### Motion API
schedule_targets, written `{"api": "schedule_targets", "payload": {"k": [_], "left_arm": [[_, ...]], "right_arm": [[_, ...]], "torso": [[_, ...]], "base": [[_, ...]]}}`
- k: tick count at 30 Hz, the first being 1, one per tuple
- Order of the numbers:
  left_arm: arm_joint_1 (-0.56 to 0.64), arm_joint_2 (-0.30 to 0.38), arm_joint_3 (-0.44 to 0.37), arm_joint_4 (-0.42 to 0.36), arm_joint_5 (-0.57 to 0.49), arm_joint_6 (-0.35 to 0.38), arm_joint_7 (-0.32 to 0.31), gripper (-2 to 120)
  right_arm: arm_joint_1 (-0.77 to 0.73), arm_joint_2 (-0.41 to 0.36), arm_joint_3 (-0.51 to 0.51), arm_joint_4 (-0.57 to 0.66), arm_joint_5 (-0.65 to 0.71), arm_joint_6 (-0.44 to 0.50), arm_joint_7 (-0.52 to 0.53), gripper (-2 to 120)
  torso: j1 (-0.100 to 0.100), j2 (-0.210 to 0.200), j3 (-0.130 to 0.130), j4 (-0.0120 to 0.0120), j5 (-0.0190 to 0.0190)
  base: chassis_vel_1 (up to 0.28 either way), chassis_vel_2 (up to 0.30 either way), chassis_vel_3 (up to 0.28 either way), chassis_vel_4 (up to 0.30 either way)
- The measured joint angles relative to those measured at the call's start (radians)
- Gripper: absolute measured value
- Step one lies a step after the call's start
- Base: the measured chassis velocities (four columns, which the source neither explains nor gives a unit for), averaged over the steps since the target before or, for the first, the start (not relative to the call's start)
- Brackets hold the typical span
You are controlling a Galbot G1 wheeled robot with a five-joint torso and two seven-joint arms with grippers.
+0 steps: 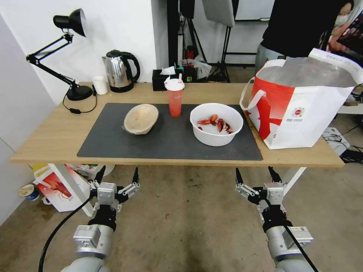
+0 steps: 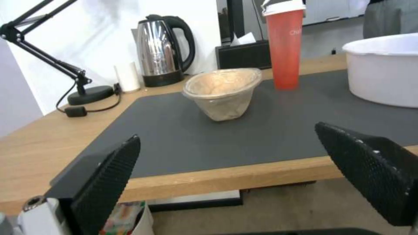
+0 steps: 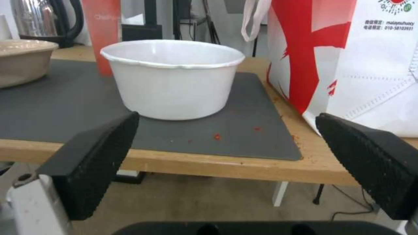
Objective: Pick up the trash from the table and place it into the takeout bag.
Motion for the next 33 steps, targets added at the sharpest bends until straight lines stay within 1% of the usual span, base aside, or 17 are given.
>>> {"api": "schedule_targets", "payload": {"k": [16,20,21,22,23,24,25,26,28,30,31,33], "left_arm": [[0.000,0.000,0.000,0.000,0.000,0.000,0.000,100],[0.000,0.000,0.000,0.000,0.000,0.000,0.000,100],[0.000,0.000,0.000,0.000,0.000,0.000,0.000,100],[0.000,0.000,0.000,0.000,0.000,0.000,0.000,100],[0.001,0.000,0.000,0.000,0.000,0.000,0.000,100],[0.000,0.000,0.000,0.000,0.000,0.000,0.000,100],[0.000,0.000,0.000,0.000,0.000,0.000,0.000,100],[0.000,0.000,0.000,0.000,0.000,0.000,0.000,100],[0.000,0.000,0.000,0.000,0.000,0.000,0.000,100],[0.000,0.000,0.000,0.000,0.000,0.000,0.000,100],[0.000,0.000,0.000,0.000,0.000,0.000,0.000,100],[0.000,0.000,0.000,0.000,0.000,0.000,0.000,100]], "right_arm": [[0.000,0.000,0.000,0.000,0.000,0.000,0.000,100],[0.012,-0.014,-0.006,0.000,0.002,0.001,0.000,100],[0.036,-0.039,-0.012,0.000,0.004,0.004,-0.001,100],[0.036,-0.039,-0.012,0.000,0.004,0.004,-0.001,100],[0.037,-0.042,-0.013,-0.001,0.005,0.003,-0.001,100],[0.055,-0.061,-0.020,-0.002,0.008,0.005,-0.002,100],[0.071,-0.078,-0.025,-0.002,0.011,0.007,-0.003,100],[0.071,-0.078,-0.025,-0.002,0.011,0.007,-0.003,100],[0.132,-0.142,-0.051,-0.006,0.022,0.017,-0.009,100],[0.197,-0.211,-0.076,-0.013,0.034,0.027,-0.015,100],[0.197,-0.211,-0.076,-0.013,0.034,0.027,-0.015,100],[0.255,-0.272,-0.100,-0.016,0.045,0.036,-0.021,100]], "torso": [[0.000,0.000,0.000,0.0000,0.0000],[0.000,0.000,0.000,-0.0004,0.0002],[0.000,0.000,0.000,0.0009,0.0002],[0.000,0.000,0.000,0.0009,0.0002],[0.000,0.000,0.000,0.0002,0.0004],[0.000,0.000,0.000,-0.0007,-0.0002],[0.000,0.000,0.000,-0.0004,-0.0002],[0.000,0.000,0.000,-0.0004,-0.0002],[0.000,0.000,0.000,0.0003,0.0002],[0.000,0.000,0.000,0.0001,0.0003],[0.000,0.000,0.000,0.0001,0.0003],[0.000,0.000,0.000,0.0001,0.0001]], "base": [[0.000,0.000,0.000,0.000],[0.000,0.000,0.000,0.000],[0.000,0.000,0.000,0.000],[0.000,0.000,0.000,0.000],[0.000,0.000,0.000,0.000],[0.000,0.000,0.000,0.000],[0.000,0.000,0.000,0.000],[0.000,0.000,0.000,0.000],[0.000,0.000,0.000,0.000],[0.000,0.000,0.000,0.000],[0.000,0.000,0.000,0.000],[0.000,0.000,0.000,0.000]]}}
